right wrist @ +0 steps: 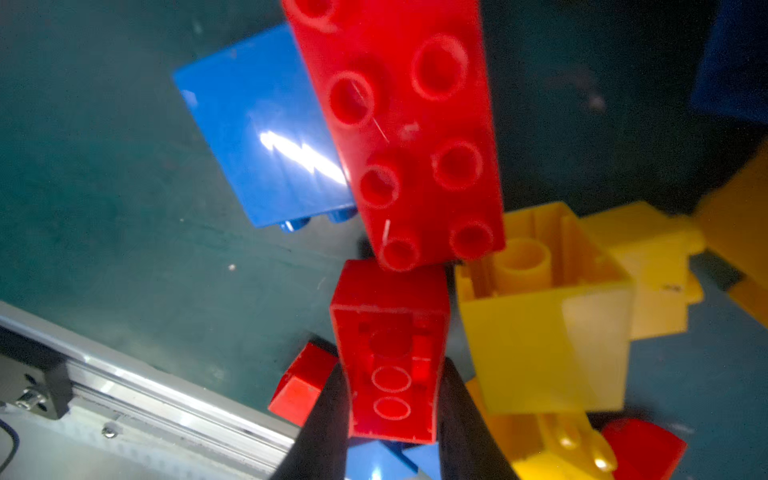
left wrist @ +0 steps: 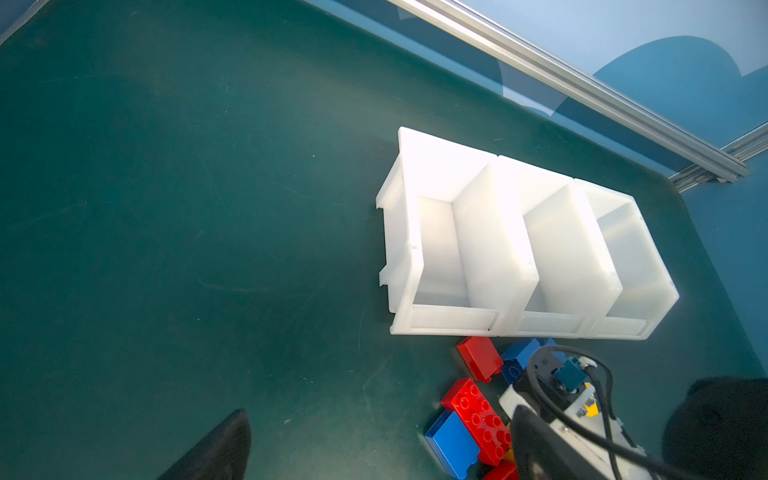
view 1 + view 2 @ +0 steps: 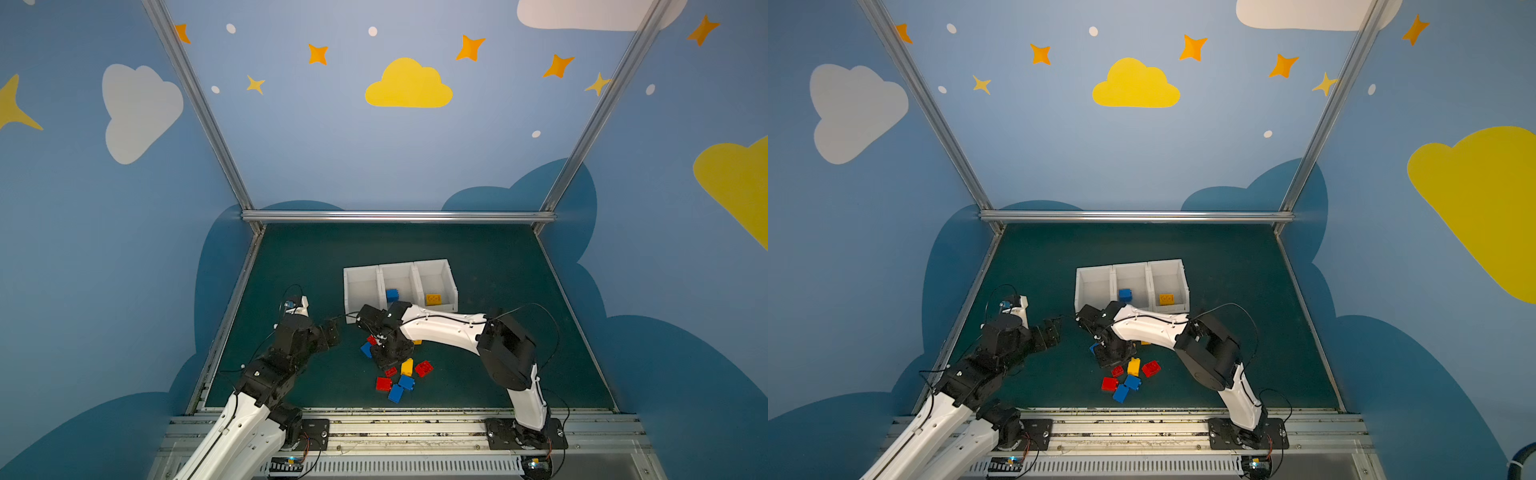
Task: Sort the legos into containers by color
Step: 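Grasp a red brick with the right gripper while the left arm retracts, then carry the red brick into the compartment nearest the left arm and release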
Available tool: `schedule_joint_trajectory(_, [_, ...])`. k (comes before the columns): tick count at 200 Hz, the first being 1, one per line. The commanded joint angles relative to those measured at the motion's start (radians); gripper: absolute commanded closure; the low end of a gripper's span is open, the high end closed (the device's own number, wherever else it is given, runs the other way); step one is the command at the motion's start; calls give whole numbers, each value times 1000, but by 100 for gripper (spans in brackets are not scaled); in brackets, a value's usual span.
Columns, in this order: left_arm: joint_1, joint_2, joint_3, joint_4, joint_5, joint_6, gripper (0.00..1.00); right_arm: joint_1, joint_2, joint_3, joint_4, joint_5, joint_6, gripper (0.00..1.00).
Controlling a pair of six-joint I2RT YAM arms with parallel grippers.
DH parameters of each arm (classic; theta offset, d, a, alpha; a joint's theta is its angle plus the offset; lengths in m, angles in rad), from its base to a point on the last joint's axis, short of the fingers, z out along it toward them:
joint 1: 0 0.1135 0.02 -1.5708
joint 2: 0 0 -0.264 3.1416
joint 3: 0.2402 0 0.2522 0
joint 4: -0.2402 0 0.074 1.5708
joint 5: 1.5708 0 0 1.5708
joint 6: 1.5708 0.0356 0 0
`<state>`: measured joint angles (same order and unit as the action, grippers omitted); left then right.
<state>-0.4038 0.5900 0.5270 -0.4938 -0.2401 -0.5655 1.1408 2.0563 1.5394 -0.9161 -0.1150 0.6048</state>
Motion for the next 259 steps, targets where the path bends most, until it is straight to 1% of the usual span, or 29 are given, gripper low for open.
schedule_joint_trajectory(1, [5,-6,-10,-8,-7,5,3,2,16,23,-6,-2,-12,77])
schedule_joint_trajectory(22, [4,-9,-11,-8,-11,1,3,-8,-20,38,-12,-13,-29,78])
schedule_joint_trajectory(41, [4,-10,-7,-11,-12,0,3,-37,-60,88,-41,-13,-68,78])
schedule_joint_trajectory(58, [4,-16,-5,-19,-16,-2,2,-84,-87,149,-65,-6,-106,78])
schedule_joint_trajectory(75, [5,-26,-5,-26,-20,-2,2,-142,-88,216,-69,-23,-147,78])
schedule_joint_trajectory(106, [6,-53,-6,-41,-35,-6,1,-229,6,409,-111,-32,-188,78])
schedule_joint_trajectory(140, [6,-86,-24,-33,-2,-17,1,-267,144,627,-161,-35,-213,78])
schedule_joint_trajectory(160, [5,-97,-37,-19,24,-9,1,-280,204,710,-186,-38,-211,77])
schedule_joint_trajectory(201, [5,-92,-48,2,56,-2,1,-284,251,737,-169,-61,-191,75])
schedule_joint_trajectory(226, [6,-84,-49,11,75,0,1,-288,261,738,-162,-71,-184,72])
schedule_joint_trajectory(237, [5,-79,-51,11,80,0,1,-287,263,740,-161,-75,-181,69])
schedule_joint_trajectory(259, [4,-74,-54,11,82,1,1,-291,262,742,-156,-82,-175,56])
